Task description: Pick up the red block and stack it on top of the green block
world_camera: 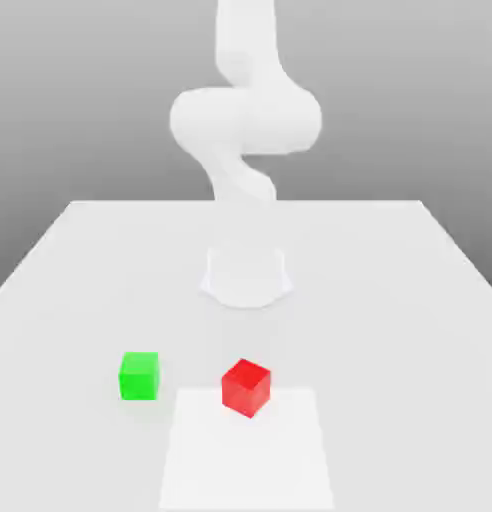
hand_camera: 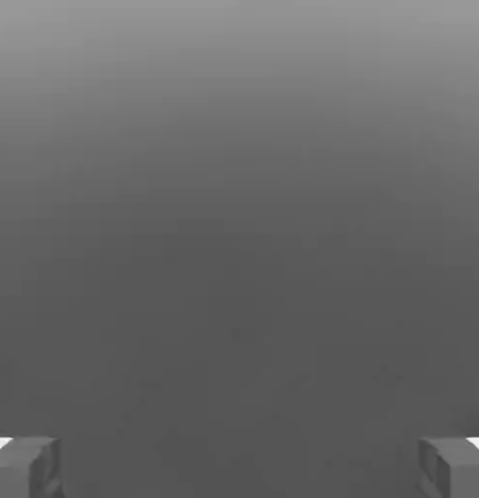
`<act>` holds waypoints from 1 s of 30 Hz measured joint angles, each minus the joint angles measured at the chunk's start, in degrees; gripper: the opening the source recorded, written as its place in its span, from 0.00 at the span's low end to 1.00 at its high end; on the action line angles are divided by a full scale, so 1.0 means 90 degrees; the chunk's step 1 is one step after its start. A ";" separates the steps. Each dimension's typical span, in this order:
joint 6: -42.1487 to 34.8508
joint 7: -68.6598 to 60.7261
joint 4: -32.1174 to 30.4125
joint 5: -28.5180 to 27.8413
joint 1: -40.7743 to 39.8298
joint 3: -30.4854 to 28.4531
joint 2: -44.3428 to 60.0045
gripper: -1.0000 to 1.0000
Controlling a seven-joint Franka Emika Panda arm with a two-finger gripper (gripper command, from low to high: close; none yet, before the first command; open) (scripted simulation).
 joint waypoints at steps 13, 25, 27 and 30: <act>0.1987 0.2068 -0.2682 0.0390 -0.0467 0.0572 0.2454 0.50; 0.4608 0.3901 -0.3468 -0.0672 -0.0337 0.0237 0.5742 0.00; 0.4613 0.3907 -0.3467 -0.0678 -0.0336 0.0239 0.5742 0.00; 0.4705 0.3943 -0.3455 -0.0719 -0.0278 0.0176 0.5842 0.00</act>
